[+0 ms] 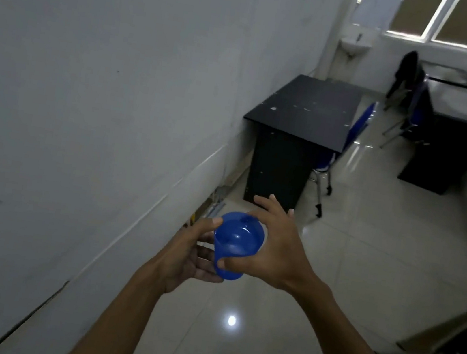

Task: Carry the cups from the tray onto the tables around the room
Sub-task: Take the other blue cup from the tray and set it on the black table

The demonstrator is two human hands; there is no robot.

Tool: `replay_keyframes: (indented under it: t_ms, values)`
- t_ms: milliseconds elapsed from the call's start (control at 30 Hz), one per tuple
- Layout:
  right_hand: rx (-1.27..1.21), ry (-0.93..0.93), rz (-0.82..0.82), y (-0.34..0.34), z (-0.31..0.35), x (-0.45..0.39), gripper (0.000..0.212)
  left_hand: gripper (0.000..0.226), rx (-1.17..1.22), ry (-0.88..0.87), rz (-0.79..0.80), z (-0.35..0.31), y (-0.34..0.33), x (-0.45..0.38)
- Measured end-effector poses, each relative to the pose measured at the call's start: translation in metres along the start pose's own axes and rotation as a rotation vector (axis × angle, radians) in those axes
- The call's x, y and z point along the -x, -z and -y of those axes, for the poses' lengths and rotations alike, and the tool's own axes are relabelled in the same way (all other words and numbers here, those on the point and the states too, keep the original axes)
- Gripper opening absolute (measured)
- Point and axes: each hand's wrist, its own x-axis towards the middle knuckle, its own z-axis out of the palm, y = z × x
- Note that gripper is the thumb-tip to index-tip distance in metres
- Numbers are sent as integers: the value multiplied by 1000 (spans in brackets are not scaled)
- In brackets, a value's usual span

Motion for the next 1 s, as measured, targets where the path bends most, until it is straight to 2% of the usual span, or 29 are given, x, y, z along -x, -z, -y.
replay_keyframes:
  t_ms: [267,500,700,800,900,1000]
  values:
    - [52,-256,-159,43,-76,-74,94,65,-136,23,252,-62,-44,-145]
    - [56,-440,-264,104,-137,-128,79,67,-212,31,419,-112,-111,-252]
    - [9,-418,-403,160,-214,-175,75,74,-225,28,488,-148,-186,-339]
    - [1,-402,-432,197,-253,-197,78,79,-203,43,530,-170,-228,-379]
    - [-13,-389,-451,238,-293,-220,72,91,-181,52,559,-191,-273,-421]
    - [11,-383,-468,277,-332,-245,72,91,-165,45,582,-210,-314,-464]
